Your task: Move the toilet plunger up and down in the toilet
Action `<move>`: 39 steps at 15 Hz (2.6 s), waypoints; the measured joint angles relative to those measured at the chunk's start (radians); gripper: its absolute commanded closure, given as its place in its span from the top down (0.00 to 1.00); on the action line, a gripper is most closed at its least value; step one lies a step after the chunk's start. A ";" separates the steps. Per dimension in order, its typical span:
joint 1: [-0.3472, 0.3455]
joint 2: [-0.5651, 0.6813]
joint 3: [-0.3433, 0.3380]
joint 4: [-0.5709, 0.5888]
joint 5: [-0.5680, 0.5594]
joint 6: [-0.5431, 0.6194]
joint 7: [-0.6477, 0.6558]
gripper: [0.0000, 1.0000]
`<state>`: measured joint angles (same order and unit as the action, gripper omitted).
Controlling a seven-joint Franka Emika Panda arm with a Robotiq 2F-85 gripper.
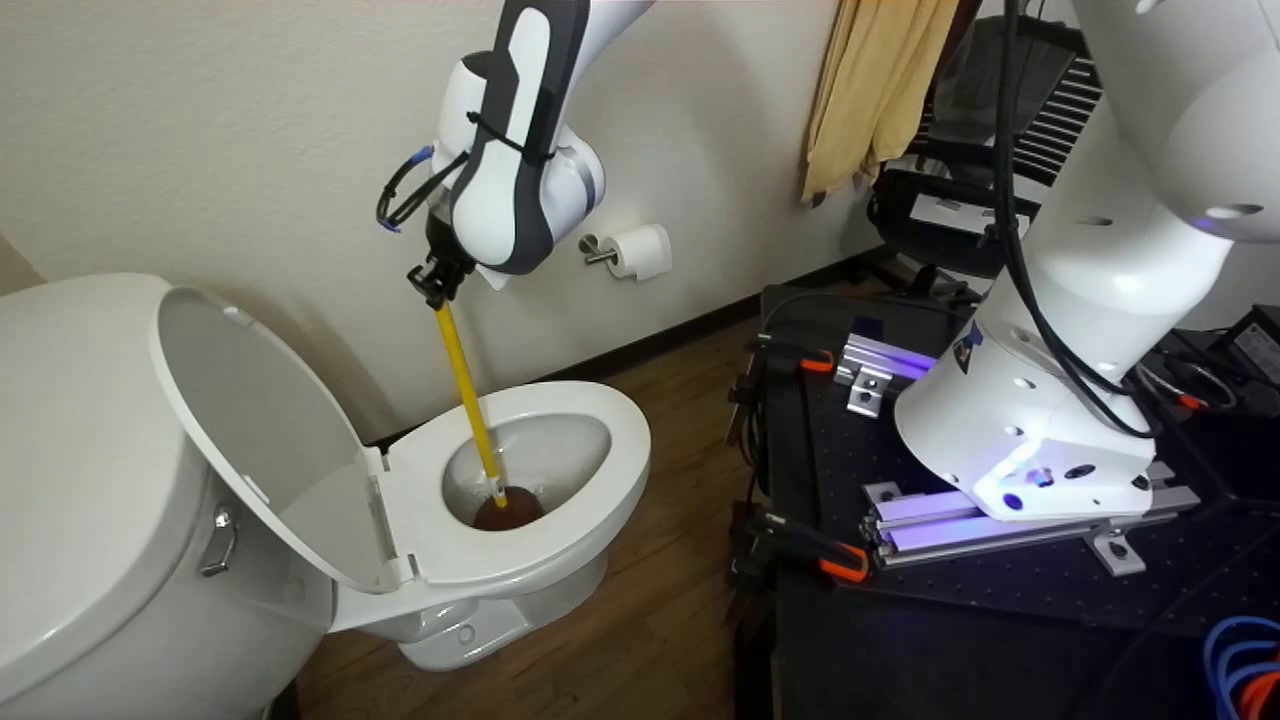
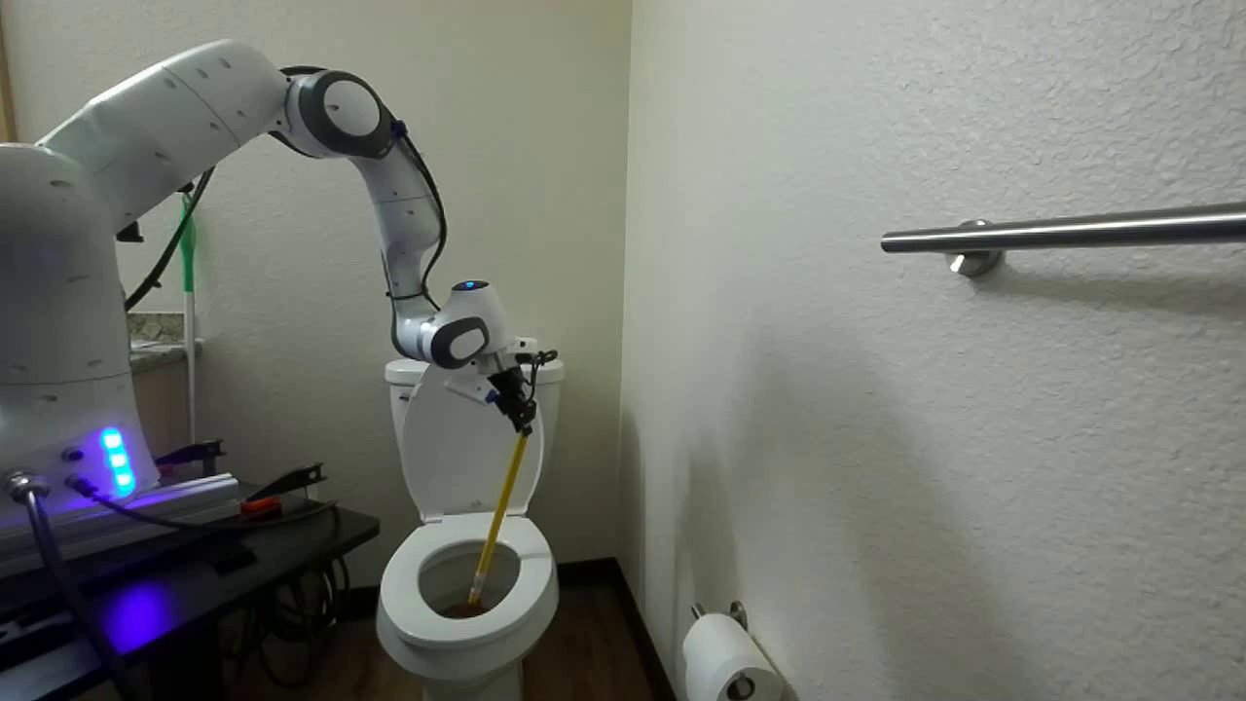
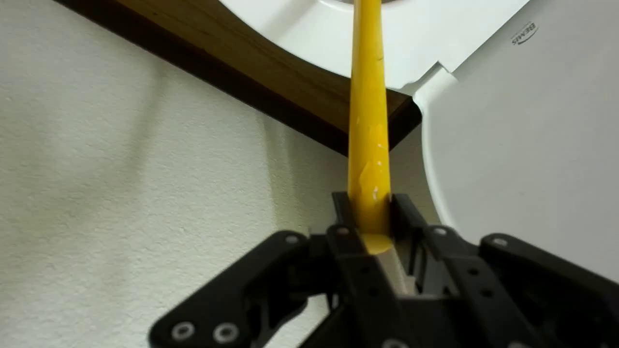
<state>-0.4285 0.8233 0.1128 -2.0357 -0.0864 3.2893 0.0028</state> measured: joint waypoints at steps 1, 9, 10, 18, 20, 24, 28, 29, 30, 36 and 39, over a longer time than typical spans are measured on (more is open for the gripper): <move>0.005 0.022 -0.008 0.019 0.013 -0.004 0.010 0.06; 0.112 0.079 -0.068 0.111 0.036 -0.015 0.039 0.06; 0.108 0.074 -0.051 0.106 0.032 -0.015 0.029 0.06; -0.098 -0.112 0.187 -0.111 -0.054 0.006 -0.074 0.06; -0.142 -0.155 0.220 -0.155 -0.073 0.021 -0.078 0.06; -0.191 -0.208 0.254 -0.207 -0.109 0.068 -0.078 0.06; -0.193 -0.209 0.243 -0.218 -0.124 0.083 -0.078 0.06; -0.185 -0.197 0.229 -0.217 -0.124 0.085 -0.078 0.06; -0.175 -0.179 0.209 -0.213 -0.124 0.089 -0.078 0.06; -0.065 0.011 0.079 -0.075 -0.122 0.143 -0.068 0.06; -0.040 0.076 0.073 0.019 -0.121 0.148 -0.046 0.06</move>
<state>-0.4680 0.8991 0.1860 -2.0166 -0.2073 3.4372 -0.0432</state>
